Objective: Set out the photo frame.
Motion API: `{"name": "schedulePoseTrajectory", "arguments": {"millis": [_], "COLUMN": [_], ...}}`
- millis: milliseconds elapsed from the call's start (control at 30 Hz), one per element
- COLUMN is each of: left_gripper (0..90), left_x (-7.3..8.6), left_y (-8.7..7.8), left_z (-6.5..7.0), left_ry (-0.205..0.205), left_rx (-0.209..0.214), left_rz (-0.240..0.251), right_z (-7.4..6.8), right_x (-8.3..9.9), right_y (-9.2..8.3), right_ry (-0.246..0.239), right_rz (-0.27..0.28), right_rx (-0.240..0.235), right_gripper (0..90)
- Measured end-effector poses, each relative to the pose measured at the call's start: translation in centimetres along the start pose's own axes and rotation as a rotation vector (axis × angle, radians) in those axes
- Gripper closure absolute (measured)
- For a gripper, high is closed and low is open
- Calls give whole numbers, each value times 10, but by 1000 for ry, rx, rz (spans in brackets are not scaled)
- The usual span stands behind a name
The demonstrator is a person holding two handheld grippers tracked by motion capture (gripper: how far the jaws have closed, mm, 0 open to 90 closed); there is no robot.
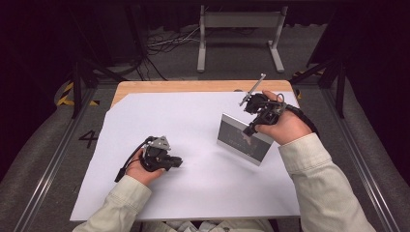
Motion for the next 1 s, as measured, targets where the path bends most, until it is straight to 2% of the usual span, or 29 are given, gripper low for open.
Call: {"name": "schedulePoseTrajectory", "arguments": {"millis": [167,233,267,367,667,833,1000], "left_gripper": [827,828,828,827,828,825,823], "left_x": [-2,-2,-3,-3,-5,-5,-5], "left_y": [2,3,3,4,7,7,9], "left_z": [0,0,-1,0,0,0,0], "left_ry": [9,9,13,9,10,10,8], "left_rx": [4,6,6,9,13,16,20], "left_rz": [-5,-3,0,0,0,-1,-2], "right_z": [-1,-1,0,0,-2,-2,-3], "right_x": [-5,-5,-6,-7,-10,-8,-7], "right_y": [3,4,5,6,11,15,18], "right_ry": [-85,-97,-124,-134,-243,-308,-337], "right_rz": [-14,-15,-16,-12,-27,-62,-68], "right_rx": [-37,-44,-55,-63,-115,-139,-165], "right_gripper": [838,839,838,838,838,838,838]}}
Point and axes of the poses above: each handheld gripper's, and its own axes: y roughly forward along the jaws, x roughly out of its underside, z roughly to its right, the point moved 7 cm from there along y, roughly forward along the jaws, and after that the axes turned 15 degrees about z, right-handed, at the moved point
